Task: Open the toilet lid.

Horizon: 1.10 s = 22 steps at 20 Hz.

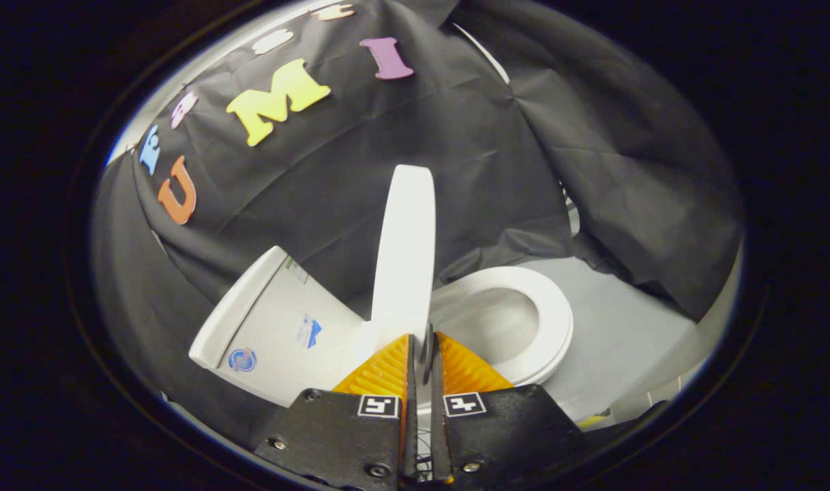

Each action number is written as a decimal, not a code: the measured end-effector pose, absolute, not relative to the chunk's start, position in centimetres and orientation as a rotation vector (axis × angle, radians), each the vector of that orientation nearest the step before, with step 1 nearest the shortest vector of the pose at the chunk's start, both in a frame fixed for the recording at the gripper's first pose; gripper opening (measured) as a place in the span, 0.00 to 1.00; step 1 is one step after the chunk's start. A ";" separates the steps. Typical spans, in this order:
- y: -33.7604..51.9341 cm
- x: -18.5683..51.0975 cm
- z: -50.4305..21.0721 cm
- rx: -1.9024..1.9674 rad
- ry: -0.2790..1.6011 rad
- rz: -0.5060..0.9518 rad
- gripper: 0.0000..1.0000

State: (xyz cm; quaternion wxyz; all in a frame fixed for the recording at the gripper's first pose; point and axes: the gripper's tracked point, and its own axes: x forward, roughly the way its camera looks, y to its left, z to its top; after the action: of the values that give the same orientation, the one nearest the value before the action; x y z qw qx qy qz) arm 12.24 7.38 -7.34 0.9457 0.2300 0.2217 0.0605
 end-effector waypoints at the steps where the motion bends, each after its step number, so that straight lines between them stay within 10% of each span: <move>1: 7.9 12.2 -6.9 0.451 0.446 0.128 0.11; 22: 19.3 10.8 -2.7 0.083 0.327 0.146 0.13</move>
State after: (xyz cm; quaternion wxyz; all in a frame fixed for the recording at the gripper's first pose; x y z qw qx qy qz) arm 10.78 19.28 -2.66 0.9831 0.0413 0.1627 0.0724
